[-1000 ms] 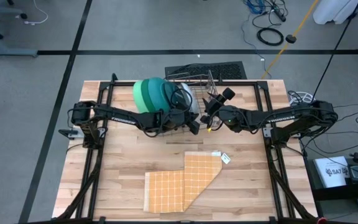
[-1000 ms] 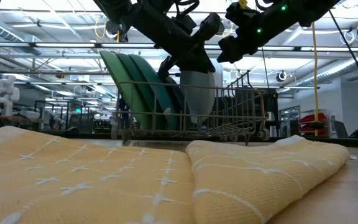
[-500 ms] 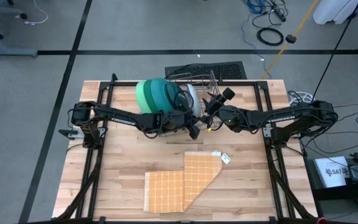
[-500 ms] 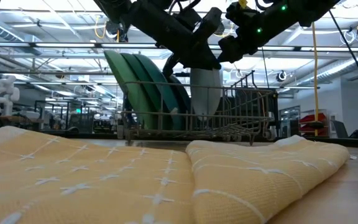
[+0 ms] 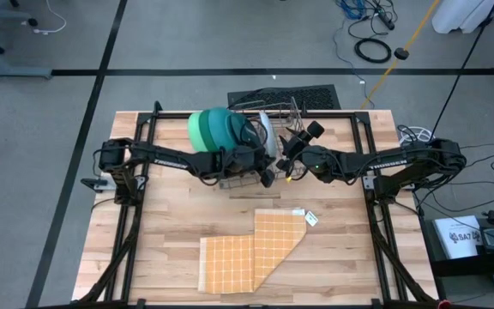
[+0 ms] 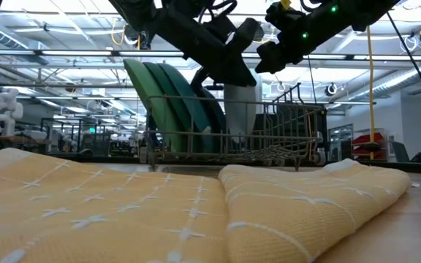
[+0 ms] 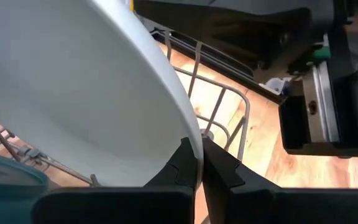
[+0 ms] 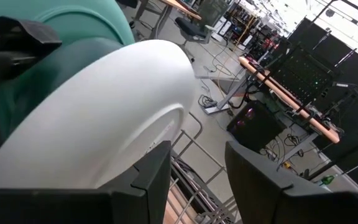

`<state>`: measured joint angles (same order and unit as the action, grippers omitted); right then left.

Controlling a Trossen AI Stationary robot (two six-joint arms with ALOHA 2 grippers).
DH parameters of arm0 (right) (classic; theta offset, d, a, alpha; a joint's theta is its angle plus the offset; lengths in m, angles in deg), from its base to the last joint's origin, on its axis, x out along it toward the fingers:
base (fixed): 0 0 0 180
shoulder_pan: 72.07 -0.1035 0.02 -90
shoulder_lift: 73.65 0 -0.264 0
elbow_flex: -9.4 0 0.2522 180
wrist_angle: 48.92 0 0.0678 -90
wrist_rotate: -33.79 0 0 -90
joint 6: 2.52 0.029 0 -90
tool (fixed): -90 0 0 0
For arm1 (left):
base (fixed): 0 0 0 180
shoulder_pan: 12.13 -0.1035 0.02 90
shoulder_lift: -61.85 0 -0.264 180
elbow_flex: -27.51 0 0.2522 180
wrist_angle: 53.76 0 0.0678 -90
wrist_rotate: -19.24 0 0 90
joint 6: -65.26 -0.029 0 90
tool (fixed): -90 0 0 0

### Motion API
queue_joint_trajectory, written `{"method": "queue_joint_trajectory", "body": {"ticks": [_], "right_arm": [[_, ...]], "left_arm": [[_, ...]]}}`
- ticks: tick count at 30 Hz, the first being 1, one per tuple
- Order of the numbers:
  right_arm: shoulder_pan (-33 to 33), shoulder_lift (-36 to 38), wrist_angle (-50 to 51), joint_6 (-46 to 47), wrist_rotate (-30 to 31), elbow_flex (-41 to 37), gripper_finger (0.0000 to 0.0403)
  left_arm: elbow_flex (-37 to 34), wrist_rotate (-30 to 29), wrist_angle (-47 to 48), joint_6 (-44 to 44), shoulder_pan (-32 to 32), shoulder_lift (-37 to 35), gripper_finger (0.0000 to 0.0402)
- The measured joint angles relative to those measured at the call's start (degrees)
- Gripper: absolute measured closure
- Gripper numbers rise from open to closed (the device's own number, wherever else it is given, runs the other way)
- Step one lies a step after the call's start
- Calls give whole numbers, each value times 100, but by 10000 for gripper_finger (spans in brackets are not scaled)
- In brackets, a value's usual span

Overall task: Sort dishes
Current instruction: Put the white plate on the dish rack

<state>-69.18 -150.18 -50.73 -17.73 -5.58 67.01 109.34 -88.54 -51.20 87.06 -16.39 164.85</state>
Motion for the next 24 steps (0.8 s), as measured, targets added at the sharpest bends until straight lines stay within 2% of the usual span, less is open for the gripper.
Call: {"method": "queue_joint_trajectory", "body": {"ticks": [20, 24], "right_arm": [[0, 2, 11, 111, -124, 0, 259], [0, 2, 9, 127, -125, 0, 259]], "left_arm": [[2, 269, 103, 61, -290, 7, 390], [2, 233, 144, 173, -288, 7, 362]]}}
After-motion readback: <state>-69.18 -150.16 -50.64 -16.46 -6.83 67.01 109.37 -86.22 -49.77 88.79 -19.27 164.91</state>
